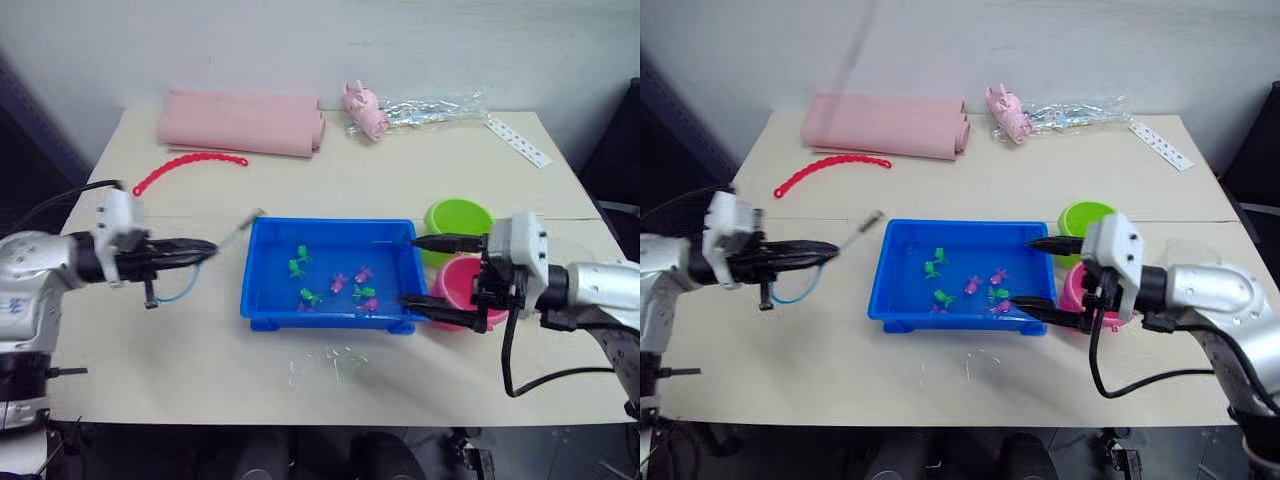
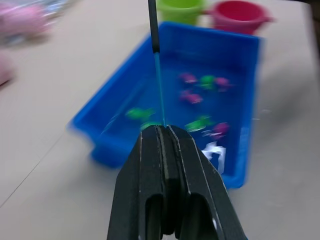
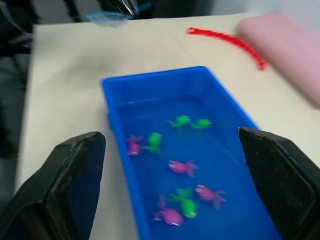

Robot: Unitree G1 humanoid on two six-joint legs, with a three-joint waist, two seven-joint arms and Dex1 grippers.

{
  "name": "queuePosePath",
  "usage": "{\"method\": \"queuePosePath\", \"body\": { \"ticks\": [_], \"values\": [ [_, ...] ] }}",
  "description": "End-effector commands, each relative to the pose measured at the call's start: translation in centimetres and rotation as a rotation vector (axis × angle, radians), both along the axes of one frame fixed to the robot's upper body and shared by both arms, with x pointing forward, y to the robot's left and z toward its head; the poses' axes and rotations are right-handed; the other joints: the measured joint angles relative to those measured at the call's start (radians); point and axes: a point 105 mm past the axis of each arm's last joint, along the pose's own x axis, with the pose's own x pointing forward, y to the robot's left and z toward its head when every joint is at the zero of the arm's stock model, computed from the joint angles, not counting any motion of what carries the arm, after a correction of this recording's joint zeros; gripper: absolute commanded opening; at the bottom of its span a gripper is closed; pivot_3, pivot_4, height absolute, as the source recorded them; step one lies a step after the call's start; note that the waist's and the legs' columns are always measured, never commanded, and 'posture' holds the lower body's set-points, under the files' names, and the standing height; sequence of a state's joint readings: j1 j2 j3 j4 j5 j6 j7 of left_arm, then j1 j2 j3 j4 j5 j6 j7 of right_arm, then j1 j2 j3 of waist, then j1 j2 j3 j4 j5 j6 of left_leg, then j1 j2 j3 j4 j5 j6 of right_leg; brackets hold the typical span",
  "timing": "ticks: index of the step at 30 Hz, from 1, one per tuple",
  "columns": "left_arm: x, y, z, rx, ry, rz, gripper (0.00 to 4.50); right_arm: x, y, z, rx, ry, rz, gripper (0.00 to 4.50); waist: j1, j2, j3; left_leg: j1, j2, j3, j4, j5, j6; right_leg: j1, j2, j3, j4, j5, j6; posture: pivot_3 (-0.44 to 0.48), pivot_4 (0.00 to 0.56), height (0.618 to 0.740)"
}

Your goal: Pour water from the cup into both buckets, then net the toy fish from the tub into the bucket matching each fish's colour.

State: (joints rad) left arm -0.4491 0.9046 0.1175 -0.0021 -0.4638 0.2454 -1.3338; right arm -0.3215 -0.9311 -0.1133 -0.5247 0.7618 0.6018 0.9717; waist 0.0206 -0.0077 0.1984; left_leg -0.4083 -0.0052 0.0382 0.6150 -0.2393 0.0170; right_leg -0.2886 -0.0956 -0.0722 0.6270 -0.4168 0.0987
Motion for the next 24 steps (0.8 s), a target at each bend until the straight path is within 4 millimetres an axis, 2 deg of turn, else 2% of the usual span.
{"method": "queuePosePath", "body": {
  "ticks": [1, 4, 6, 12, 16, 18, 24],
  "values": [
    [-0.6, -2.7, -0.5, 0.137, 0.051, -0.112, 0.04, 0.0, 1.2, 0.8, -0.005, 0.038, 0.046, 4.50, -0.008, 0.000, 0.000, 0.000, 0.000, 0.000, 0.000, 0.000, 0.000, 0.000, 0.001, 0.000, 0.000, 0.000, 0.000, 0.000, 0.150, 0.740],
    [-0.4, -6.4, 0.5, 0.135, 0.043, -0.204, 0.04, 0.3, 2.2, 0.7, -0.034, 0.078, 0.101, 4.50, -0.015, -0.001, 0.002, -0.002, 0.001, 0.000, 0.000, 0.001, 0.001, -0.001, 0.002, -0.001, 0.002, 0.000, 0.000, 0.000, 0.150, 0.740],
    [-0.4, -7.9, 0.2, 0.148, 0.042, -0.246, 0.04, 0.1, 2.8, 0.2, -0.063, 0.120, 0.150, 4.50, -0.018, -0.001, 0.002, -0.004, 0.000, -0.001, 0.000, 0.001, 0.002, -0.002, 0.002, -0.002, 0.002, 0.000, 0.000, 0.000, 0.150, 0.740],
    [0.5, -10.3, -0.5, 0.166, 0.041, -0.259, 0.04, 0.7, 4.3, -1.0, -0.114, 0.183, 0.185, 4.50, -0.023, -0.001, 0.003, -0.007, 0.000, -0.001, 0.002, 0.000, 0.003, -0.004, 0.002, -0.002, 0.002, 0.000, 0.001, 0.000, 0.150, 0.740],
    [0.8, -11.0, -0.6, 0.181, 0.036, -0.258, 0.04, 1.1, 4.8, -1.7, -0.140, 0.203, 0.174, 4.50, -0.020, -0.001, 0.003, -0.020, 0.001, -0.002, 0.012, 0.000, 0.004, -0.016, 0.002, -0.003, 0.013, 0.000, 0.001, 0.000, 0.150, 0.740],
    [1.2, -11.2, -0.6, 0.188, 0.010, -0.236, 0.04, 1.0, 5.1, -2.0, -0.147, 0.232, 0.176, 4.50, -0.020, -0.001, 0.003, -0.021, 0.000, -0.002, 0.014, 0.000, 0.004, -0.016, 0.001, -0.003, 0.015, 0.000, 0.001, 0.000, 0.150, 0.740],
    [0.4, -11.6, -0.6, 0.185, 0.037, -0.259, 0.04, 1.2, 5.9, -2.1, -0.126, 0.240, 0.158, 4.50, -0.021, -0.001, 0.003, -0.021, 0.000, -0.003, 0.016, 0.002, 0.005, -0.016, 0.001, -0.003, 0.018, 0.000, 0.001, 0.000, 0.150, 0.740]
  ]
}}
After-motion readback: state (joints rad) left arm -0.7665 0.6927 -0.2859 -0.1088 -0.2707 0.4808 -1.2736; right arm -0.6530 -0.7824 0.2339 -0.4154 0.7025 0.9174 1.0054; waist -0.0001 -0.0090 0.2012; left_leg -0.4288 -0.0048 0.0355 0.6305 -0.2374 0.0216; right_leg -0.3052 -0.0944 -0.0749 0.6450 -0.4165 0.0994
